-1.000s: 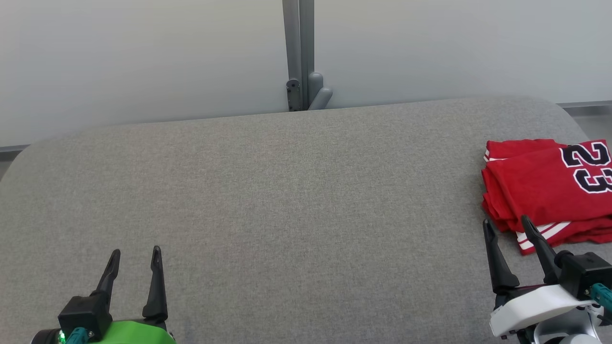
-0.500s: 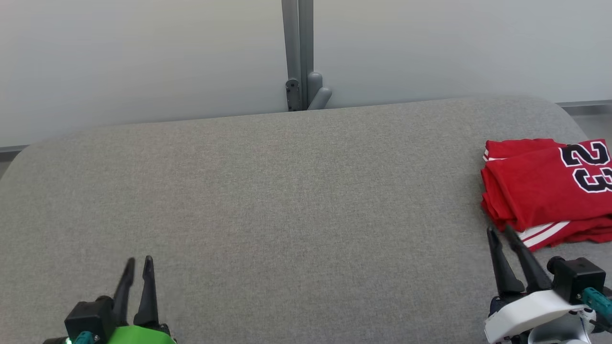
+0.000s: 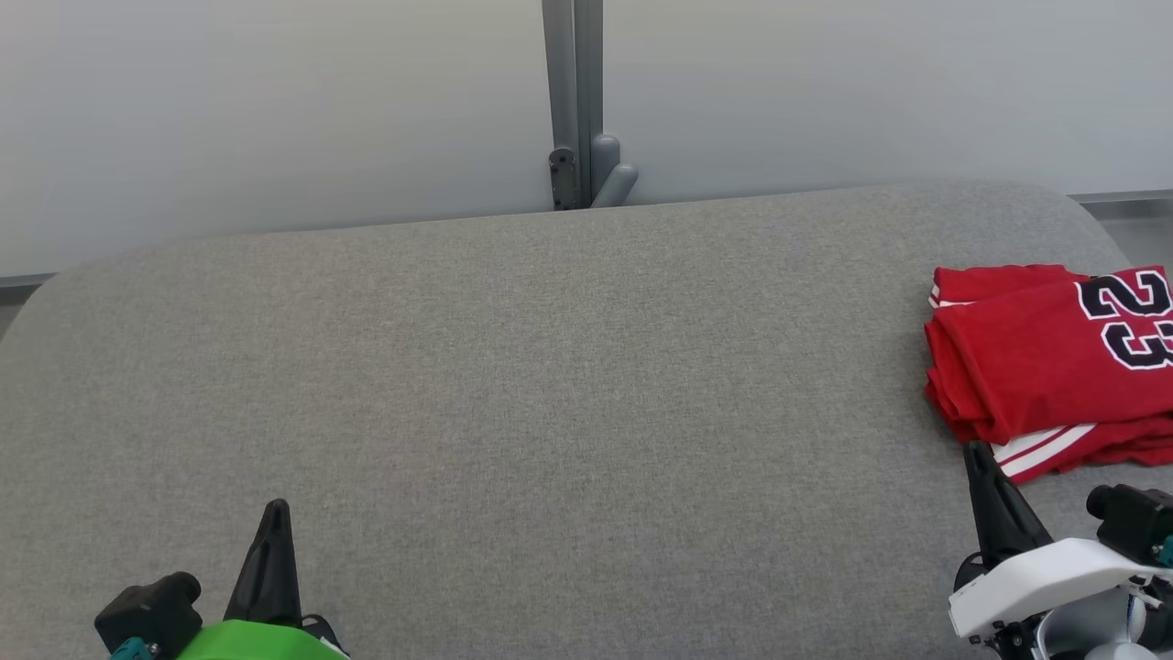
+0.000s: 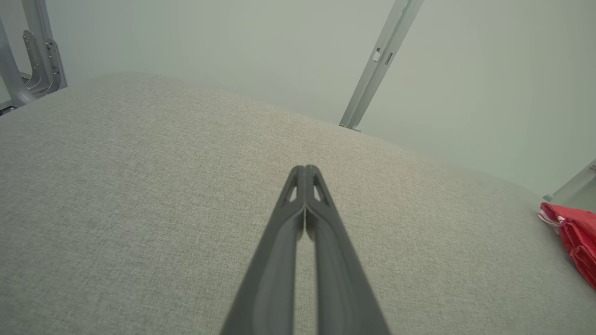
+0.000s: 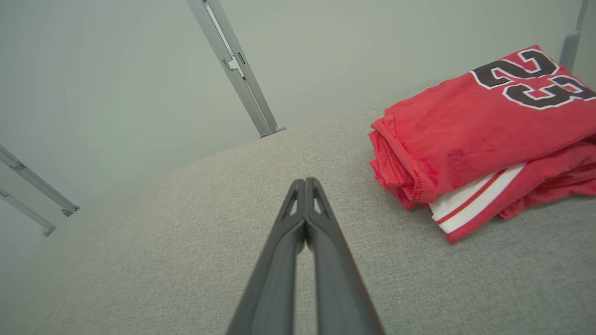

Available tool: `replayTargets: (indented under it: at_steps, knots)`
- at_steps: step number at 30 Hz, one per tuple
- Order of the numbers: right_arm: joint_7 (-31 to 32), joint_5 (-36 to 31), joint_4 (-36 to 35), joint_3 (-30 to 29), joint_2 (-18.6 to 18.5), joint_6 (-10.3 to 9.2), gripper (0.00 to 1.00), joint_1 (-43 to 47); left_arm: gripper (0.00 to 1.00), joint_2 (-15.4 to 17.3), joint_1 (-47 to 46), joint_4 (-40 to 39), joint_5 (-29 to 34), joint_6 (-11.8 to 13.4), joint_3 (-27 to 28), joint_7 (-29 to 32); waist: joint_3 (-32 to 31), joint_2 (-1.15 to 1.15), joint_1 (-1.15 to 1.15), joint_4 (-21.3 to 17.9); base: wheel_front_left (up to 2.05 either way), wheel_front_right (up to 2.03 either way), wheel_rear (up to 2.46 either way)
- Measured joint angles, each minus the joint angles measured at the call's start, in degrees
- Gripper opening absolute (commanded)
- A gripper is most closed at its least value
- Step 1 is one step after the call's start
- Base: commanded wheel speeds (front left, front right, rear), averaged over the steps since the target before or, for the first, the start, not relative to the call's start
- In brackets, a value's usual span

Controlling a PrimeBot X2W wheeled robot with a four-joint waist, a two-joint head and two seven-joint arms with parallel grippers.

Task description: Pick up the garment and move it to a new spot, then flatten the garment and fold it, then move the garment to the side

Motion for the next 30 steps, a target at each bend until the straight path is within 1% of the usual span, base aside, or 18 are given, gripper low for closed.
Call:
replayTargets:
  at_steps: [13, 30]
  knots:
    - [3.4, 11.9, 2.8, -2.4, 0.3, 0.00, 0.00, -2.5, 0.00, -1.2, -1.4, 1.0, -11.0, -1.7, 0.3, 0.2, 0.3, 0.00, 0.00, 0.2, 0.00, 0.00, 0.00]
    - [7.6, 25.6, 6.1, -5.4, 0.9, -0.02, 0.00, -5.3, 0.00, -2.7, -3.2, 1.8, -23.4, -3.7, 0.8, 0.6, 0.7, 0.00, 0.00, 0.4, 0.00, 0.00, 0.00]
